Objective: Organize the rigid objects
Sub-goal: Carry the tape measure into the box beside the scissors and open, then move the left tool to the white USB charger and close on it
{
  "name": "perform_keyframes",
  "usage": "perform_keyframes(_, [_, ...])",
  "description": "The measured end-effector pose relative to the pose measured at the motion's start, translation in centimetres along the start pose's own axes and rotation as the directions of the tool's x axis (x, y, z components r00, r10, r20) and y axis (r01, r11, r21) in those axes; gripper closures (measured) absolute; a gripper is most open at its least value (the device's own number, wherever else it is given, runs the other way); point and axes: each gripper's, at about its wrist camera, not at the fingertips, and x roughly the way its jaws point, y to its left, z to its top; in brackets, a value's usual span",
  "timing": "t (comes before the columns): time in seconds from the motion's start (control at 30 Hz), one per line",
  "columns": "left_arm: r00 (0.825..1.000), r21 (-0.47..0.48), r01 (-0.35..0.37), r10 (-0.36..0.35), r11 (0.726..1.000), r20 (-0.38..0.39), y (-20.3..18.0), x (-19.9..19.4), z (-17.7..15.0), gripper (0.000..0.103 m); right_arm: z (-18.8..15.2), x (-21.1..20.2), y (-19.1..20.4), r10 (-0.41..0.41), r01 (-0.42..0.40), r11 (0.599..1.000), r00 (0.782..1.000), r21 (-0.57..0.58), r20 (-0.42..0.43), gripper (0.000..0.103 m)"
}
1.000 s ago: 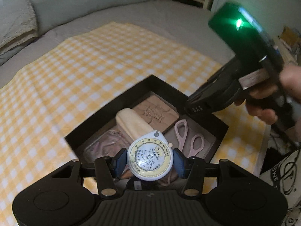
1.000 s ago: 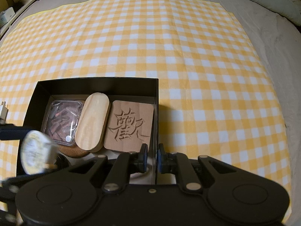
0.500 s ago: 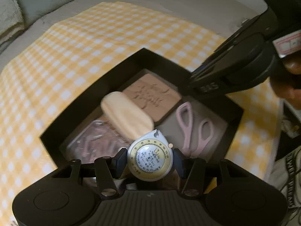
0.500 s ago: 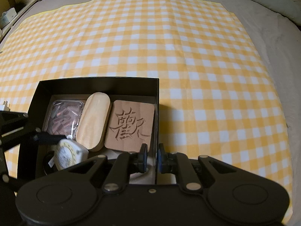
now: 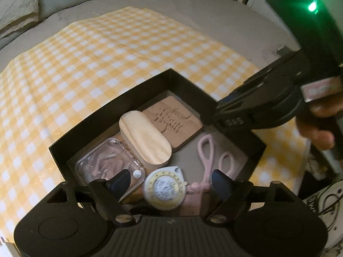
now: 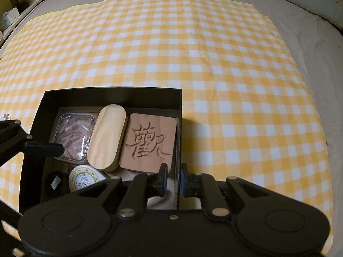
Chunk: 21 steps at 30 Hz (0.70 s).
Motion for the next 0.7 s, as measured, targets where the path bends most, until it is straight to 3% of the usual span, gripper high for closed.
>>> perform_keyframes(0.2, [0.999,-0.004,0.035,-0.035,0.999,0.022,-0.5,-1.1,0.0,0.011,-0.2,0.0,0.2,-0.001,0.001,1.000,1.000,0.000,-0.001,0.090])
perform_keyframes(0.4, [0.998,0.016,0.025,-0.026,1.000,0.065,-1.0,-2.7,-0.4,0.000,-0.2,0.0,0.3,0.000,0.000,1.000,1.000,0.000,0.000,0.091])
perform_keyframes(0.7, [0.990,0.005,-0.004,0.003,1.000,0.140,-0.2,-5.7,-1.3,0.000,-0.4,-0.1,0.0,0.001,-0.001,1.000,1.000,0.010,0.006,0.097])
